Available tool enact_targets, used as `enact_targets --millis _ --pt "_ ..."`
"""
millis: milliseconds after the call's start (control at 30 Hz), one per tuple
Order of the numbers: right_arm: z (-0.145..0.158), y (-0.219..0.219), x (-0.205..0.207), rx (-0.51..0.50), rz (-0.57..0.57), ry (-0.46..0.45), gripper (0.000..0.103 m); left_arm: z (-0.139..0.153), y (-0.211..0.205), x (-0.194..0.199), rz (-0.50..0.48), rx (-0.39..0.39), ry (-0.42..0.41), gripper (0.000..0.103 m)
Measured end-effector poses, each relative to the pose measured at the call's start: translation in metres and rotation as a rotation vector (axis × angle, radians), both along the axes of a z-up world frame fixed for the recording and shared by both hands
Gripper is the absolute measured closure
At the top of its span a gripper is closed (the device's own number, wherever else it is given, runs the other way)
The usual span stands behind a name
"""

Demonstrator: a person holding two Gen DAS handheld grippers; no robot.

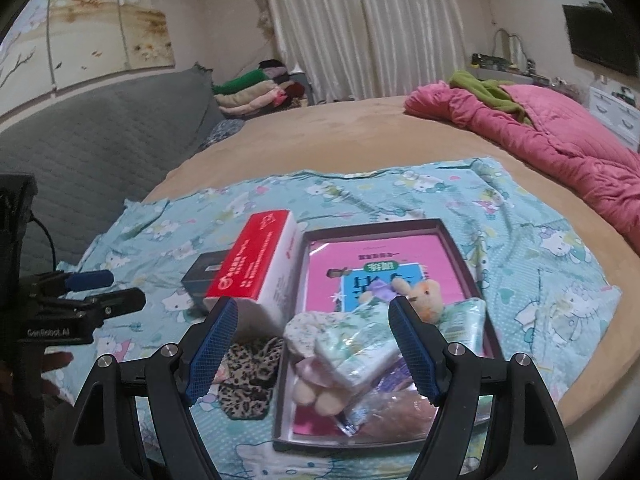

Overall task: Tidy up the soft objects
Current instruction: 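Reach the left gripper to the pink towel packet while the right reaches the leopard cloth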

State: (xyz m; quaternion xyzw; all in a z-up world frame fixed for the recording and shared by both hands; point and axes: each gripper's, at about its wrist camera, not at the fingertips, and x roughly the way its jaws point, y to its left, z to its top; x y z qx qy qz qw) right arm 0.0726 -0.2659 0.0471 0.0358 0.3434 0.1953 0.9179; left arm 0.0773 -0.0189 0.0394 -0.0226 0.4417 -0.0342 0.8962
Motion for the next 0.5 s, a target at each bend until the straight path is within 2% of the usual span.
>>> enact_targets --millis 267,367,500 --pt "-0.003 0.027 -0.008 -0.042 0.075 0.002 0.024 -0.03 0.021 -0.004 0.02 -0.003 0.064 0.018" --pt "-0.007 0.036 -0.01 -0.06 0.103 0.007 0.024 -0.045 0.022 -0.004 -0.03 -0.007 0.094 0.018" --pt "-0.013 0.047 -0.012 -0.085 0.136 0.017 0.024 -0.068 0.016 -0.009 -0.101 0.042 0.125 0.018"
